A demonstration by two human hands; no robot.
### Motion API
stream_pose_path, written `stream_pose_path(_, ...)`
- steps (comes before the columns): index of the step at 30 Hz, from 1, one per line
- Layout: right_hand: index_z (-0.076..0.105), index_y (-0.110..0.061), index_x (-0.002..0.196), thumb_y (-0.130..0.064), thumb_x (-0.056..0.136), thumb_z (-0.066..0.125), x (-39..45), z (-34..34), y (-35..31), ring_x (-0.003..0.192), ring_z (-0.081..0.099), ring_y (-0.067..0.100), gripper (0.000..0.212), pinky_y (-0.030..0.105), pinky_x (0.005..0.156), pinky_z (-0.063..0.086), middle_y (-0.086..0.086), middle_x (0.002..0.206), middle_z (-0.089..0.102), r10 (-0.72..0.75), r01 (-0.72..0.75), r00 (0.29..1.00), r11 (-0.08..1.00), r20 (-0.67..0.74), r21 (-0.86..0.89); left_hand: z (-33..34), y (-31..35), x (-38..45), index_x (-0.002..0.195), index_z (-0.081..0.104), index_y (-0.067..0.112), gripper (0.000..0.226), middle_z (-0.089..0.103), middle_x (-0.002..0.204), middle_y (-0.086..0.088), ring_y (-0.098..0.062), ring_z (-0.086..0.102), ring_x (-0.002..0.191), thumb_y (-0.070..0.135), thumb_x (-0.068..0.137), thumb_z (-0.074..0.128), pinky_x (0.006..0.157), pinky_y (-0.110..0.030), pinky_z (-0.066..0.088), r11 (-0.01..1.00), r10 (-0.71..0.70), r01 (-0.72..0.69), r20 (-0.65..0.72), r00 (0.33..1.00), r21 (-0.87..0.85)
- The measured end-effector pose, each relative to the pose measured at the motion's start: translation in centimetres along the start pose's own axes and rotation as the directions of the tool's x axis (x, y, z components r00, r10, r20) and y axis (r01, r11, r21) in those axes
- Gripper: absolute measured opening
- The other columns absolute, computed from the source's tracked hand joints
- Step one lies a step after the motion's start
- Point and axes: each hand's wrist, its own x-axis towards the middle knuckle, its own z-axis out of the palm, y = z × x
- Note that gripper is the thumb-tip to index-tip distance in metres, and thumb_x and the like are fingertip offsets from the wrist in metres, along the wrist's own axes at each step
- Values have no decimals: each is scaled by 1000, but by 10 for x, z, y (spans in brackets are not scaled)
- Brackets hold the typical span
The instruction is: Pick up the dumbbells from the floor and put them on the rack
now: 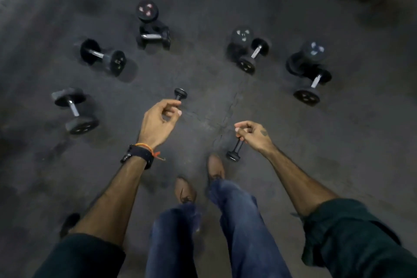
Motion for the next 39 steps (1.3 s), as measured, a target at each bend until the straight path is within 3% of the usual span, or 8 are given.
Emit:
stream_pose_path(7, 70, -6, 131, -37, 93, 80, 189, 90, 180, 116, 62, 13, 51, 35, 110, 49, 5, 128, 72, 290, -297, 952, 952, -95, -76, 141, -215, 150, 140, 60, 25, 59, 68, 127, -1, -22, 67, 111, 46, 87, 76, 103, -41, 54, 984, -157, 149, 80, 984, 98)
stream_pose_path(11, 66, 0, 127, -34, 96, 76, 262, 130, 260, 105, 62, 28, 48, 35, 84, 48, 13, 115, 61, 511, -521, 852, 849, -111, -94, 220, -316, 226, 150, 53, 21, 71, 60, 145, -9, -30, 61, 128, 49, 89, 76, 113, -44, 48, 974, -193, 176, 116, 974, 146)
stream_pose_path(14, 58, 1, 139, -33, 94, 77, 313, 157, 315, 113, 67, 35, 59, 39, 93, 55, 17, 124, 61, 588, -595, 793, 804, -161, 7, 261, -380, 279, 149, 53, 19, 84, 61, 144, -14, -37, 59, 132, 62, 80, 76, 112, -50, 48, 952, -214, 185, 95, 972, 244)
stream_pose_path(20, 62, -28, 134, -50, 98, 62, 376, 191, 366, 101, 73, 28, 42, 48, 77, 56, -6, 125, 72, 446, -438, 894, 859, 34, 265, 298, -434, 350, 141, 49, 6, 93, 59, 140, -23, -45, 58, 130, 58, 73, 85, 108, -50, 50, 895, -289, 266, 10, 957, 358)
stream_pose_path(22, 67, -6, 122, -44, 83, 75, 400, 196, 351, 102, 73, 39, 55, 44, 84, 55, 18, 116, 74, 515, -460, 842, 840, -158, 286, 303, -434, 373, 145, 45, 0, 95, 55, 146, -26, -45, 55, 134, 51, 77, 87, 110, -49, 48, 877, -332, 307, 6, 943, 370)
stream_pose_path(27, 57, -14, 69, -17, 72, 67, 438, 206, 248, 49, 52, 26, 11, 32, 52, 47, 8, 62, 52, 428, -323, 904, 671, 8, 668, 307, -458, 404, 131, 64, 7, 84, 71, 127, -17, -37, 69, 116, 61, 71, 88, 90, -40, 55, 867, -496, 485, 121, 860, 115)
stream_pose_path(33, 58, -17, 73, -18, 81, 74, 386, 194, 128, 38, 28, 17, 18, 26, 45, 26, -1, 48, 31, 247, -170, 967, 808, -62, 564, 267, -386, 325, 69, 52, 20, 47, 46, 52, 4, -14, 42, 41, 41, 76, 93, 44, -24, 30, 743, -503, 537, 196, 842, -399)
stream_pose_path(39, 59, -13, 70, -12, 93, 72, 223, 143, -17, 33, 28, 13, 26, 22, 40, 22, -3, 43, 34, 167, -111, 977, 929, -131, 353, 56, -235, 168, 55, 40, 22, 57, 31, 47, 1, -13, 25, 37, 36, 82, 89, 46, -25, 19, 564, -558, 463, 98, 824, -683)
